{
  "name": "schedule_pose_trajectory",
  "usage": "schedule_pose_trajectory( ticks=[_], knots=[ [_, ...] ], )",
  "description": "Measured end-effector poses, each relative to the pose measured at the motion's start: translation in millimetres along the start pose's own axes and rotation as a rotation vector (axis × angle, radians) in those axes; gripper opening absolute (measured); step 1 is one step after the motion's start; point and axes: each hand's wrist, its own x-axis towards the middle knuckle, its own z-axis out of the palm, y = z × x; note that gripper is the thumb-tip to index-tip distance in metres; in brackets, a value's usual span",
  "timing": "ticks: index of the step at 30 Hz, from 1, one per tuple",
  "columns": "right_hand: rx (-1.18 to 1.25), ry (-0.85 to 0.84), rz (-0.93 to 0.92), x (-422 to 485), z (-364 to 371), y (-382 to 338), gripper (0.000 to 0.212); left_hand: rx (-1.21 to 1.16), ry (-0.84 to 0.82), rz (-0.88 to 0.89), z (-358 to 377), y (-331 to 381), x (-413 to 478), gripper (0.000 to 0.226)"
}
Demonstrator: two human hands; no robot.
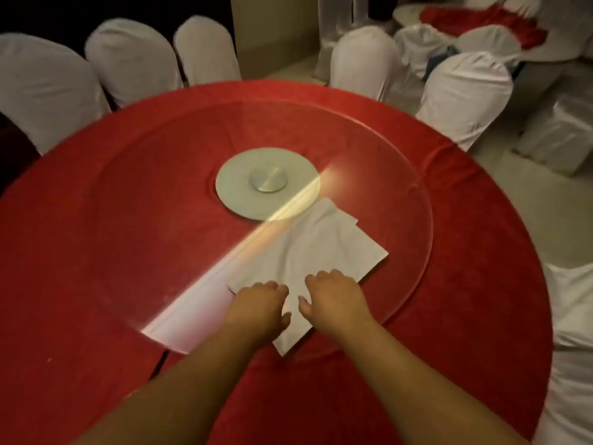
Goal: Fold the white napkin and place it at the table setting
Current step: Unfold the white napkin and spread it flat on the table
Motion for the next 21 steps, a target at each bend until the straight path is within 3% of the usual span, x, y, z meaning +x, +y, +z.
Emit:
schedule_pose_trajectory(
  ticks=[4,7,13,17,21],
  knots=[
    [0.052,-0.141,-0.031,-19.4,61.8,-3.4,0.029,-0.037,-0.161,-0.020,57.9,12.5,-8.2,0.040],
    [0.094,-0.204,-0.047,-26.1,84.8,-3.1,0.022,-0.013,-0.105,0.006,81.2,20.0,-5.9,0.037],
    [0.135,-0.162,-0.040,-30.5,99.9,-0.8,0.020,0.072,-0.087,-0.022,80.8,27.0,10.7,0.027],
    [0.118,-0.138,-0.009,-28.2,103.6,1.6,0.020,-0.068,0.020,0.005,67.7,27.5,7.3,0.015],
    [0.094,-0.111,0.062,-20.1,90.9,9.9,0.017,-0.192,0.188,0.104,40.4,24.2,1.8,0.019]
  ],
)
